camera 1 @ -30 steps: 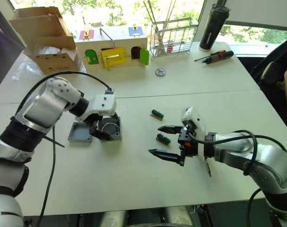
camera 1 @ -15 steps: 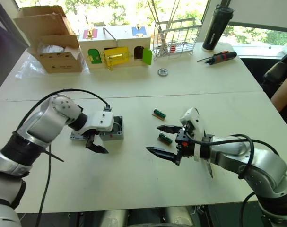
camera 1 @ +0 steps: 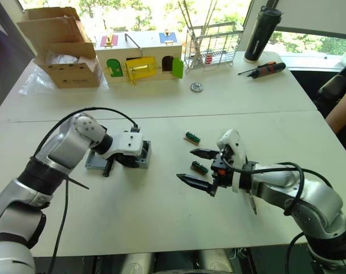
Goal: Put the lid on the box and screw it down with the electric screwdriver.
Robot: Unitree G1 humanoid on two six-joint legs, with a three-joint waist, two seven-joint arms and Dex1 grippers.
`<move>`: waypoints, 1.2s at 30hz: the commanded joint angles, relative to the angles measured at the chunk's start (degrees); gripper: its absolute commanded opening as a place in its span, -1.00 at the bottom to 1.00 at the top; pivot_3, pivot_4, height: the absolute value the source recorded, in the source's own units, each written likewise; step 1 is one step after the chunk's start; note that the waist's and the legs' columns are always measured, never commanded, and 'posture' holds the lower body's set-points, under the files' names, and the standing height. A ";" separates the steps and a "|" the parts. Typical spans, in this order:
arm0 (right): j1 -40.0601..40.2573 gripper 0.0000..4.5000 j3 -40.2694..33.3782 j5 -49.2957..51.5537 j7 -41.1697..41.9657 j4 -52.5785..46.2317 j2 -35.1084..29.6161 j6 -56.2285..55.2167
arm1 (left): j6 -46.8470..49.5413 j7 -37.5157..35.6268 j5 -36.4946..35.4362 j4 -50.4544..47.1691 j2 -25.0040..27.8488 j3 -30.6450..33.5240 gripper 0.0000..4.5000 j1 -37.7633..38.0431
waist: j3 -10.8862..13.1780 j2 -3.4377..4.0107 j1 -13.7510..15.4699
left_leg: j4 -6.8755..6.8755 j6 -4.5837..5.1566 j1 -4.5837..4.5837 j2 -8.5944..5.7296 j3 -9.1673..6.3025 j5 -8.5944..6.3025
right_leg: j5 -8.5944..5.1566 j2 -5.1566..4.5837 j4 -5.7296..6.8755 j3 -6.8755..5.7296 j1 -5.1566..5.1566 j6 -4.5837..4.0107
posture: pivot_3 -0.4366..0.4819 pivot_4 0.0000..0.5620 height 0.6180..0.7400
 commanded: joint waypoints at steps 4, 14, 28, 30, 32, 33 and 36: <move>3.27 1.00 -3.28 3.24 1.91 -4.25 -1.46 0.81 | -13.97 -7.26 -4.06 8.31 -4.20 0.42 -0.99 -8.36 | 0.00 -0.01 0.06 | 0.20 0.01 -0.15 -0.01 -0.06 -0.01 | 0.00 0.01 0.04 -0.08 -0.05 0.00 | -0.05 -0.47 1.00; 6.61 1.00 -4.40 2.85 -1.12 -6.94 -1.24 1.75 | -36.57 -7.89 -8.60 26.85 -7.13 -15.42 -0.99 -19.21 | 0.00 -0.01 -0.42 | 0.44 0.06 -0.33 -0.06 -0.12 -0.04 | 0.00 -0.02 0.52 -0.15 -0.23 0.00 | -0.05 -0.47 1.00; 7.52 1.00 -4.12 2.56 -3.00 -7.25 -1.07 1.84 | -34.29 -7.89 -15.48 25.63 -2.41 -19.61 0.30 -21.65 | 0.00 -0.02 -0.59 | 0.56 0.09 -0.34 -0.10 -0.14 -0.05 | -0.01 -0.01 0.59 -0.14 -0.25 0.02 | -0.05 -0.47 1.00; 7.18 1.00 -4.13 2.71 -2.04 -7.26 -1.84 1.93 | -27.74 -7.89 -18.12 20.73 2.22 -17.06 0.30 -21.29 | 0.00 -0.02 -1.01 | 0.55 0.10 -0.34 -0.09 -0.14 -0.06 | -0.01 0.00 0.61 -0.13 -0.28 0.03 | -0.05 -0.47 1.00; 7.19 1.00 -4.79 3.37 -0.89 -7.46 -2.72 1.95 | -20.53 -7.89 -21.74 16.03 6.71 -13.73 0.30 -20.94 | 0.00 -0.02 -1.81 | 0.52 0.11 -0.34 -0.06 -0.16 -0.06 | -0.02 0.03 0.65 -0.13 -0.32 0.03 | -0.05 -0.47 1.00; 7.02 1.00 -5.19 3.74 -0.03 -7.52 -3.33 1.90 | -16.16 -7.89 -23.40 13.99 8.76 -11.32 0.30 -20.46 | 0.00 -0.02 -1.94 | 0.51 0.11 -0.34 -0.06 -0.20 -0.06 | -0.02 0.04 0.67 -0.13 -0.32 0.03 | -0.05 -0.47 1.00; 3.23 1.00 -6.21 6.61 2.51 -6.27 -3.42 1.88 | -0.79 -4.31 -26.77 11.25 14.20 -1.88 0.30 -18.18 | 0.00 0.00 -1.99 | 0.52 0.12 -0.33 -0.06 -0.23 -0.07 | -0.03 0.05 0.69 -0.14 -0.30 0.05 | -0.05 -0.47 1.00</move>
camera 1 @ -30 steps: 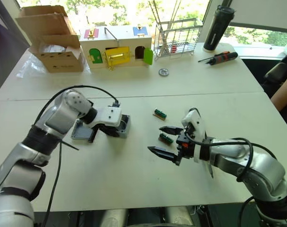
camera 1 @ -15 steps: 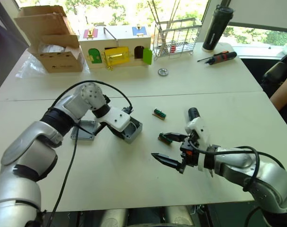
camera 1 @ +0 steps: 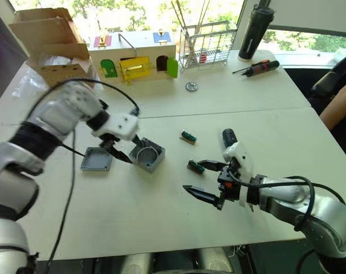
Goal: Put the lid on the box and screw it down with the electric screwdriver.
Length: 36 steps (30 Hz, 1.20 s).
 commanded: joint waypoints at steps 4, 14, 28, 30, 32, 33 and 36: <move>-10.32 1.00 -0.45 4.26 4.78 1.88 1.16 -1.01 | 31.84 18.72 -4.80 -4.25 6.19 21.63 0.30 7.16 | -0.01 0.02 -0.14 | 0.03 0.01 0.06 0.03 0.04 0.00 | -0.01 0.03 0.01 0.00 0.03 0.02 | -0.05 -0.47 1.00; -19.10 1.00 8.17 -2.09 11.39 8.57 3.97 -5.43 | 76.07 54.58 -0.68 -19.13 -0.09 46.44 0.30 27.36 | -0.04 -0.07 0.28 | 0.06 0.03 0.02 -0.10 -0.22 -0.03 | -0.02 -0.04 0.26 0.06 0.01 0.03 | -0.05 -0.47 1.00; -16.33 1.00 13.15 -9.02 10.32 6.50 5.83 -6.23 | 77.53 55.75 -2.61 -19.22 -3.53 41.28 0.30 25.97 | -0.05 -0.07 1.80 | 0.07 -0.12 0.01 -0.09 -0.16 0.05 | -0.02 -0.08 0.16 0.18 -0.04 0.03 | -0.05 -0.47 1.00; -15.90 1.00 13.10 -9.45 9.73 6.34 6.39 -6.17 | 76.03 55.83 -1.84 -17.53 -3.75 39.56 0.30 25.21 | -0.05 -0.07 1.79 | 0.07 -0.12 0.01 -0.09 -0.14 0.05 | -0.02 -0.08 0.15 0.20 -0.03 0.03 | -0.05 -0.47 1.00; -15.37 1.00 13.01 -9.85 9.09 6.23 6.85 -6.22 | 75.00 55.68 -1.76 -15.74 -4.70 38.25 0.30 24.20 | -0.05 -0.07 1.73 | 0.07 -0.12 0.01 -0.10 -0.14 0.05 | -0.02 -0.08 0.15 0.20 -0.04 0.03 | -0.05 -0.47 1.00; -14.99 1.00 12.99 -10.08 8.73 6.15 7.06 -6.30 | 74.25 55.53 -1.56 -14.96 -4.99 37.16 0.30 23.79 | -0.05 -0.07 1.77 | 0.06 -0.12 0.01 -0.10 -0.12 0.05 | -0.02 -0.09 0.16 0.20 -0.05 0.03 | -0.05 -0.47 1.00; -13.74 1.00 12.83 -10.60 7.94 5.70 7.41 -6.50 | 72.00 55.31 -0.01 -13.08 -4.96 33.44 0.30 23.12 | -0.05 -0.08 1.70 | 0.05 -0.13 0.00 -0.10 -0.10 0.05 | -0.02 -0.09 0.16 0.21 -0.07 0.03 | -0.05 -0.47 1.00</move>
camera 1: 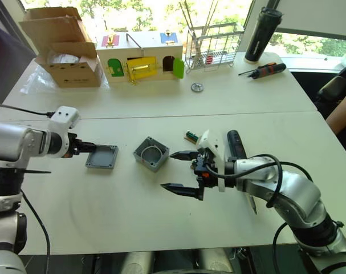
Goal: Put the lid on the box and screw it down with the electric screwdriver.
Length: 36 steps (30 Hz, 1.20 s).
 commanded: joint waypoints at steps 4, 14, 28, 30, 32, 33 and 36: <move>2.97 1.00 -1.04 -0.88 -2.11 -3.57 1.08 -0.71 | -3.95 -1.38 3.33 3.80 0.19 -6.20 0.30 -2.25 | 0.00 0.00 -0.05 | -0.02 0.00 0.00 0.00 0.01 0.00 | 0.00 0.00 0.00 0.00 -0.01 0.00 | -0.05 -0.47 1.00; 3.56 1.00 -1.90 -1.02 -3.60 -4.05 2.14 -0.16 | -5.69 -1.46 5.96 6.05 -1.49 -9.31 0.30 -0.10 | -0.21 0.25 0.06 | -0.02 0.00 0.03 -0.01 0.02 0.00 | 0.00 0.00 0.00 0.00 0.04 0.00 | -0.05 -0.47 1.00; 0.66 1.00 -2.52 -0.22 -3.36 -3.22 3.33 2.81 | -1.13 -1.36 4.30 0.84 1.36 -2.31 0.30 5.01 | -0.27 0.31 0.01 | -0.07 0.00 0.09 0.01 0.02 0.00 | 0.00 0.01 0.01 0.07 0.05 0.00 | -0.05 -0.47 1.00; 0.81 1.00 -2.64 -0.55 -2.89 -2.77 3.19 2.40 | -1.26 -1.10 4.39 0.67 0.60 -2.54 0.30 5.57 | -0.27 0.31 0.06 | -0.06 0.00 0.09 -0.01 0.03 0.00 | 0.00 0.00 0.00 0.07 0.07 0.00 | -0.05 -0.47 1.00; 1.08 1.00 -2.68 -0.80 -2.63 -2.61 3.16 2.11 | -1.52 -0.75 4.49 0.85 -0.47 -2.83 0.30 5.58 | -0.29 0.34 0.10 | -0.06 0.00 0.09 -0.01 0.02 0.00 | 0.00 0.00 0.00 0.07 0.07 0.00 | -0.05 -0.47 1.00; 1.21 1.00 -2.62 -0.94 -2.55 -2.57 3.17 1.97 | -1.75 -0.53 4.65 1.14 -0.93 -2.97 0.30 5.50 | -0.31 0.38 0.12 | -0.06 0.00 0.09 -0.01 0.02 0.00 | 0.00 0.00 0.00 0.07 0.07 0.00 | -0.05 -0.47 1.00; 1.80 1.00 -2.49 -1.22 -2.66 -2.77 3.16 1.80 | -2.80 -0.07 5.19 2.29 -2.28 -3.54 -0.20 5.32 | -0.49 0.56 0.22 | -0.06 0.00 0.11 -0.01 0.02 0.00 | 0.00 -0.01 0.00 0.07 0.10 0.00 | -0.05 -0.47 1.00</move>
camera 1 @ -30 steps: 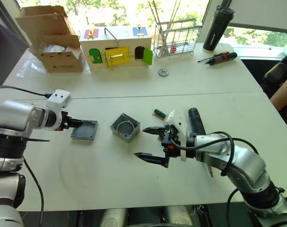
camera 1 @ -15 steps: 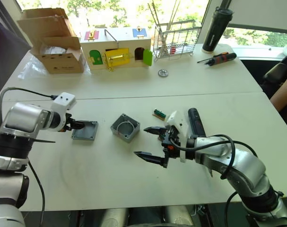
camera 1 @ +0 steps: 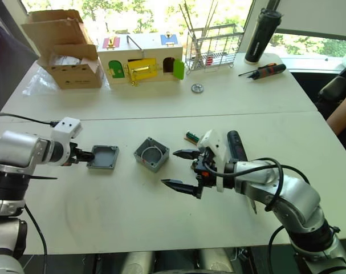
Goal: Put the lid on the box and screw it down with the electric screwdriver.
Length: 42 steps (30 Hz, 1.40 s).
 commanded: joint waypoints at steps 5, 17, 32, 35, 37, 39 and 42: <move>0.99 1.00 -1.22 0.33 -0.47 -2.54 0.14 -0.42 | -0.19 1.11 1.03 1.19 -1.91 -2.02 -0.98 1.34 | -0.28 0.27 -0.19 | -0.03 0.00 0.12 0.00 0.02 0.00 | 0.00 0.00 0.00 0.02 0.08 0.00 | -0.05 -0.47 1.00; -5.62 1.00 -19.99 22.02 -1.55 0.80 2.71 4.05 | -11.25 1.01 -1.28 6.63 -2.38 11.62 -0.98 -5.81 | -0.22 0.15 -0.14 | -0.06 -0.04 0.09 0.06 0.09 0.02 | 0.00 0.01 -0.04 0.08 0.01 0.00 | -0.05 -0.47 1.00; -25.67 1.00 -14.09 10.17 -11.64 29.49 19.35 -1.43 | -18.10 8.96 -7.61 -6.25 -20.49 17.12 -0.98 -13.68 | -0.23 -0.29 -2.12 | -0.05 -0.08 -0.15 -0.09 0.09 0.04 | 0.00 -0.20 0.04 -0.10 -0.24 -0.01 | -0.05 -0.47 1.00; -26.98 1.00 -15.06 9.45 -13.29 32.61 20.04 0.23 | -18.02 10.38 -8.40 -8.22 -22.89 17.01 -0.98 -13.15 | -0.23 -0.29 -2.43 | -0.04 -0.08 -0.14 -0.06 0.09 0.05 | 0.00 -0.20 0.07 -0.11 -0.29 -0.01 | -0.05 -0.47 1.00; -27.03 1.00 -15.35 9.31 -13.59 33.03 20.00 0.93 | -18.12 10.81 -9.02 -9.03 -23.92 17.12 -0.98 -12.88 | -0.23 -0.29 -2.64 | -0.03 -0.08 -0.14 -0.07 0.09 0.05 | 0.00 -0.20 0.09 -0.11 -0.31 -0.01 | -0.05 -0.47 1.00; -27.17 1.00 -16.29 9.76 -14.38 33.51 20.51 1.96 | -17.91 11.07 -9.63 -9.75 -24.62 17.16 -0.98 -12.77 | -0.23 -0.29 -2.79 | -0.04 -0.08 -0.15 -0.07 0.10 0.05 | 0.00 -0.20 0.09 -0.11 -0.32 -0.01 | -0.05 -0.47 1.00; -27.42 1.00 -17.55 9.98 -15.21 34.01 21.24 2.94 | -17.81 11.05 -10.18 -10.53 -24.91 16.84 -0.98 -12.51 | -0.23 -0.29 -3.15 | -0.05 -0.08 -0.14 -0.07 0.09 0.05 | 0.00 -0.20 0.09 -0.10 -0.32 -0.01 | -0.05 -0.47 1.00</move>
